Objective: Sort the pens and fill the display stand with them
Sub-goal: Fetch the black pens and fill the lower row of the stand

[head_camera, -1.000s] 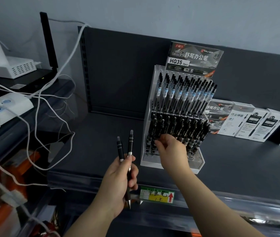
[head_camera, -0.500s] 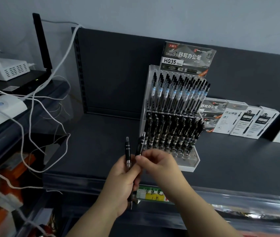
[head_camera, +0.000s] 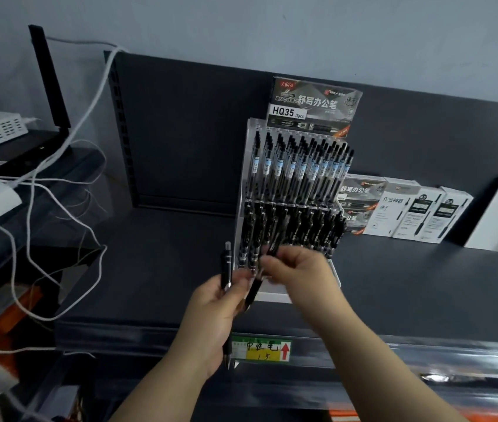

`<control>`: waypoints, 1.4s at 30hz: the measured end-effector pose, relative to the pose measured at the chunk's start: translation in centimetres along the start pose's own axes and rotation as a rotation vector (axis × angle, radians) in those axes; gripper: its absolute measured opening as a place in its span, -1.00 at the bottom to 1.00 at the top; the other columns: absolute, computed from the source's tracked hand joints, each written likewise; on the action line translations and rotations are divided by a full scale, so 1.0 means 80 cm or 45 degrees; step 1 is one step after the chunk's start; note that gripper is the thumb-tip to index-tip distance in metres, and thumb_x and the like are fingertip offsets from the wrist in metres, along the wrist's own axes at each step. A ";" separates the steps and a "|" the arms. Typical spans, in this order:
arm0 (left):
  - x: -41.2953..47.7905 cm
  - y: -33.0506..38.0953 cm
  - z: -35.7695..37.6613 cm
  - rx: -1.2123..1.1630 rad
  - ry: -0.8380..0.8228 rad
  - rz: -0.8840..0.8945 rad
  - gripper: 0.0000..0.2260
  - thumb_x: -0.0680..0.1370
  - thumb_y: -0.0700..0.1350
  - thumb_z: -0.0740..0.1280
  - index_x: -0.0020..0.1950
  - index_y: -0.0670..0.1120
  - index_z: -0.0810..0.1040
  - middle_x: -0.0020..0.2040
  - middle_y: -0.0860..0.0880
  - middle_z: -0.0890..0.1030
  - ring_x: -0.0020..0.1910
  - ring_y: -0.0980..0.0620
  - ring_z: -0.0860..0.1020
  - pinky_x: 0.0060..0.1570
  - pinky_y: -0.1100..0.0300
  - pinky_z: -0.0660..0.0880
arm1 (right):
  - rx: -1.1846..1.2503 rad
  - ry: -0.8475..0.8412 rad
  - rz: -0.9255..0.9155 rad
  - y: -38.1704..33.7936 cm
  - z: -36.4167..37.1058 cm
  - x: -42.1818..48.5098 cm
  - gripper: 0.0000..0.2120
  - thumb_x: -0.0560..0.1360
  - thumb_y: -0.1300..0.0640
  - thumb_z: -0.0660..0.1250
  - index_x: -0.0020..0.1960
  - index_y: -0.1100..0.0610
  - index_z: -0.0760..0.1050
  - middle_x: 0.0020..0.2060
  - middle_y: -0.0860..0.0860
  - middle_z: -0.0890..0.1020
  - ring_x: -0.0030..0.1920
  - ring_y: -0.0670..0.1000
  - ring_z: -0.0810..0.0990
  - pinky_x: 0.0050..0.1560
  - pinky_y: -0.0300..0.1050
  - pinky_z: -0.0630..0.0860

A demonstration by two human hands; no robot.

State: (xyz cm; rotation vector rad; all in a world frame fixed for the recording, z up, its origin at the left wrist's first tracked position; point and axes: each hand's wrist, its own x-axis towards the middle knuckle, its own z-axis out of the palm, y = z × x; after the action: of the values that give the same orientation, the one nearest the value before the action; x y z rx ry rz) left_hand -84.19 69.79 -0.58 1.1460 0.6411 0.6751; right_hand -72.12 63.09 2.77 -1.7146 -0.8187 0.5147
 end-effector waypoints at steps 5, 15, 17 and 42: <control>0.016 0.004 -0.012 0.002 0.142 0.044 -0.86 0.59 -0.15 0.23 0.03 -0.09 0.58 -0.37 0.01 0.43 -0.40 0.11 0.39 -0.38 0.25 0.39 | -0.310 0.393 -0.221 -0.009 -0.015 0.025 -0.68 0.48 0.05 0.37 0.19 -0.06 0.38 -0.19 -0.21 0.56 -0.18 -0.22 0.54 -0.14 -0.22 0.52; 0.024 0.009 -0.012 -0.095 0.165 0.067 -0.87 0.63 -0.11 0.14 -0.07 -0.09 0.43 -0.40 0.02 0.42 -0.50 0.13 0.30 -0.43 0.22 0.26 | -0.585 0.316 -0.239 0.032 0.012 0.041 -0.76 0.52 0.07 0.32 0.13 0.18 0.47 -0.18 -0.04 0.57 -0.22 -0.10 0.50 -0.28 -0.39 0.38; 0.024 0.006 -0.012 -0.075 0.152 0.091 -0.87 0.62 -0.14 0.16 -0.07 -0.10 0.46 -0.36 0.01 0.43 -0.45 0.12 0.33 -0.40 0.21 0.30 | -0.613 0.322 -0.230 0.032 0.012 0.043 -0.78 0.54 0.07 0.30 0.11 0.18 0.48 -0.23 -0.06 0.53 -0.27 -0.10 0.48 -0.30 -0.34 0.39; 0.015 0.004 -0.027 -0.021 0.125 0.147 -0.89 0.52 -0.18 0.34 -0.05 -0.03 0.64 -0.23 0.04 0.68 -0.18 0.09 0.60 -0.10 0.19 0.54 | -0.578 0.284 -0.199 0.013 0.009 0.008 -0.84 0.49 0.05 0.36 -0.01 0.01 0.41 -0.24 -0.16 0.52 -0.24 -0.22 0.48 -0.34 -0.45 0.38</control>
State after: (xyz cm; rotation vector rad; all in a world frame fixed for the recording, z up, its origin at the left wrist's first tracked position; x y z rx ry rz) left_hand -85.08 72.10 -1.06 1.1462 0.6546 0.8382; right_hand -71.92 63.90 1.61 -2.0531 -0.9455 0.0247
